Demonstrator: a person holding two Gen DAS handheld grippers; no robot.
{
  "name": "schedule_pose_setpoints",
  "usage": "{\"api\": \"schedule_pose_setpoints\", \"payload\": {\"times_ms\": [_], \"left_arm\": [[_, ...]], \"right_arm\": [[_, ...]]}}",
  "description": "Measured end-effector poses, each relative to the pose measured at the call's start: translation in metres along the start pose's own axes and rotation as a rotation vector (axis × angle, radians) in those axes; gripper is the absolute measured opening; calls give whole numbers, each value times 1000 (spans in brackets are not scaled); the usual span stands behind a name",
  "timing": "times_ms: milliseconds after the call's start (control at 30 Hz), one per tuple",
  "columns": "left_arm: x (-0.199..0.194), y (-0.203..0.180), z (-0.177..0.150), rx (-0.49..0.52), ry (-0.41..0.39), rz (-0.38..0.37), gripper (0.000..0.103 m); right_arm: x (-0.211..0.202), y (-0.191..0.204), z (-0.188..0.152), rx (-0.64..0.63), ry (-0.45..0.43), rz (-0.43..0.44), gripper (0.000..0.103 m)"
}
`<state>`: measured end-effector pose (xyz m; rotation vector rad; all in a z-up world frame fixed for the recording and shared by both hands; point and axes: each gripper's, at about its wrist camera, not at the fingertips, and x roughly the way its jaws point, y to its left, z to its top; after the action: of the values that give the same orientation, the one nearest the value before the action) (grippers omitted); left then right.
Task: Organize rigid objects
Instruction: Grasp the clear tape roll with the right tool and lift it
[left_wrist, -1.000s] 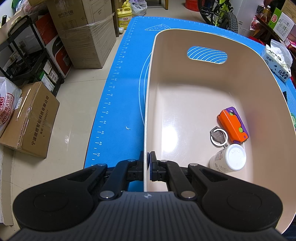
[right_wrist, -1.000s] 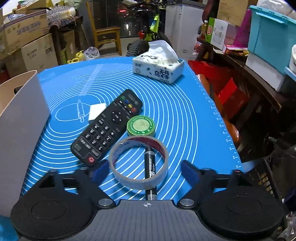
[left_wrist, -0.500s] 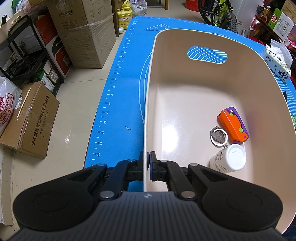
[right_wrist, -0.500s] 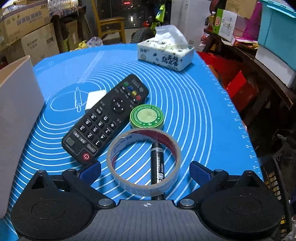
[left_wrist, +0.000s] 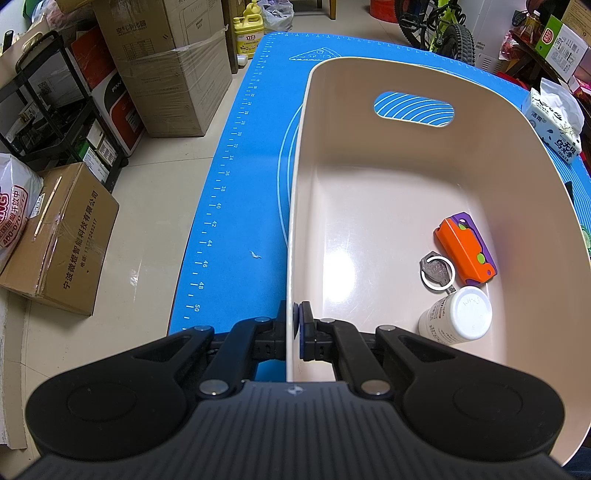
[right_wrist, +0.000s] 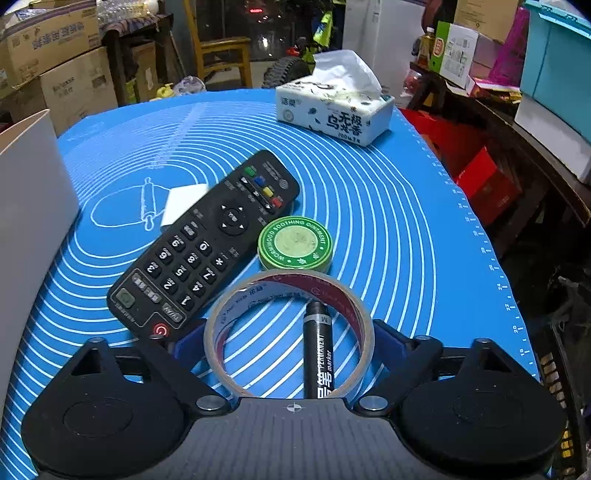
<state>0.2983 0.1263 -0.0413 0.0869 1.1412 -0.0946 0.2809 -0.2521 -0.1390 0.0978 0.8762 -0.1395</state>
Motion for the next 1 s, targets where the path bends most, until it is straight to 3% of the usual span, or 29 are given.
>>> {"api": "schedule_pose_setpoints", "payload": {"times_ms": [567, 833, 1000], "left_arm": [[0, 0, 0, -2, 0, -1, 6], [-1, 1, 0, -4, -1, -4, 5], [-1, 2, 0, -2, -1, -3, 5]], "right_arm": [[-57, 5, 15, -4, -172, -29, 85], [-104, 43, 41, -56, -310, 69, 85], [-117, 81, 56, -126, -341, 156, 85]]}}
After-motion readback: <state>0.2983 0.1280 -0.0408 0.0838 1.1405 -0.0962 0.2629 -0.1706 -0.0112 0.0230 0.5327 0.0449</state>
